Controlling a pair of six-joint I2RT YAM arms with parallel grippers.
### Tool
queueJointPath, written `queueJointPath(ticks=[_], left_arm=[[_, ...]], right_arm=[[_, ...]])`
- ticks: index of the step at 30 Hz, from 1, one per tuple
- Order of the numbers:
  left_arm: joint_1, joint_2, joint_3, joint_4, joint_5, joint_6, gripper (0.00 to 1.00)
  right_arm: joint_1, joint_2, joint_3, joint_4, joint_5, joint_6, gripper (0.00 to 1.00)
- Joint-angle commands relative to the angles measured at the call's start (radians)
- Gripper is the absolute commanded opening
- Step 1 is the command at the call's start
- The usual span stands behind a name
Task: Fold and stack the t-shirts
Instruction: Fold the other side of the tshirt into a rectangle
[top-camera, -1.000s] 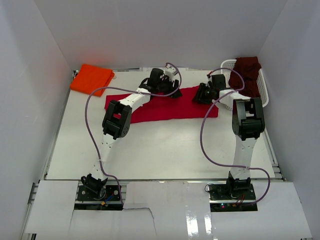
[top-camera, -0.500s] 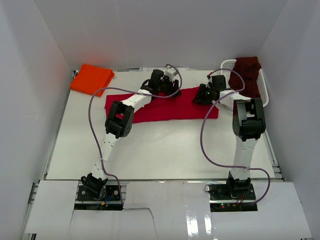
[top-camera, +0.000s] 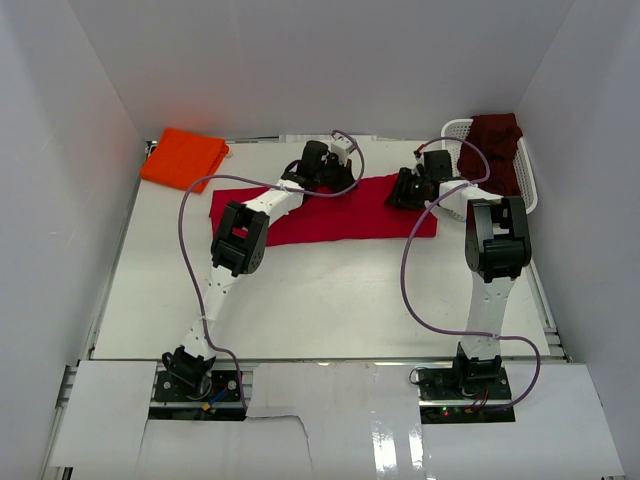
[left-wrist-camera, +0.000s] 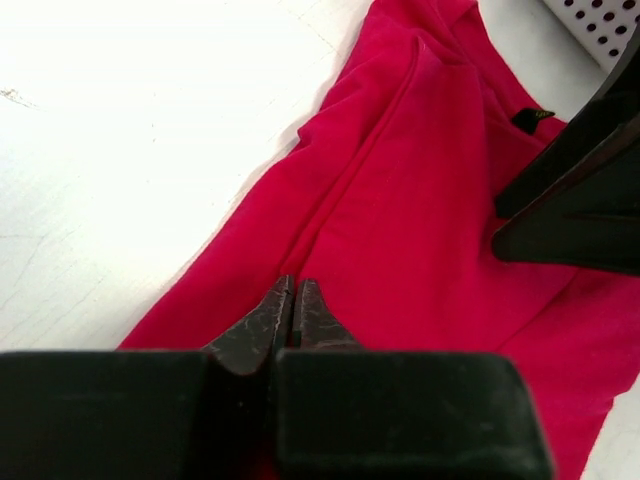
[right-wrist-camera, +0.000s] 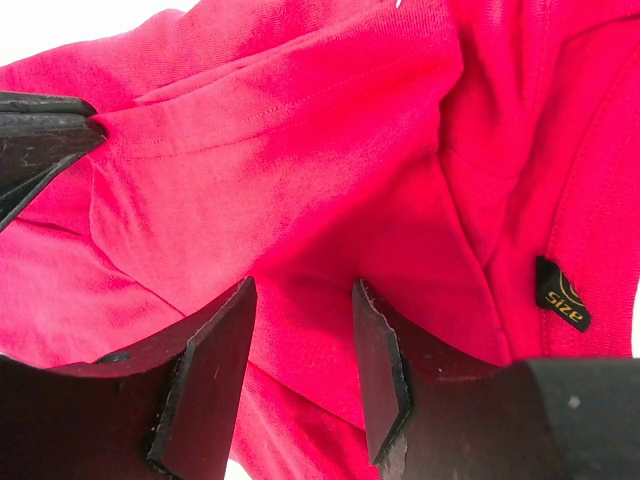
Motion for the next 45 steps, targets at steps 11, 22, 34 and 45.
queueJointPath(ticks=[11, 22, 34, 45], left_arm=[[0.0, -0.034, 0.023, 0.008, -0.089, 0.016, 0.0], [0.045, -0.071, -0.026, 0.021, -0.102, -0.022, 0.03], [0.051, -0.111, -0.023, 0.054, -0.14, -0.044, 0.54], [0.126, -0.424, -0.196, -0.133, -0.315, -0.063, 0.52]], right_arm=[[-0.002, -0.009, -0.037, -0.066, 0.021, -0.017, 0.5], [-0.002, -0.005, -0.042, -0.066, 0.015, -0.016, 0.5], [-0.002, -0.005, -0.011, -0.072, 0.015, -0.02, 0.5], [-0.004, -0.141, 0.027, -0.161, 0.044, -0.057, 0.51]])
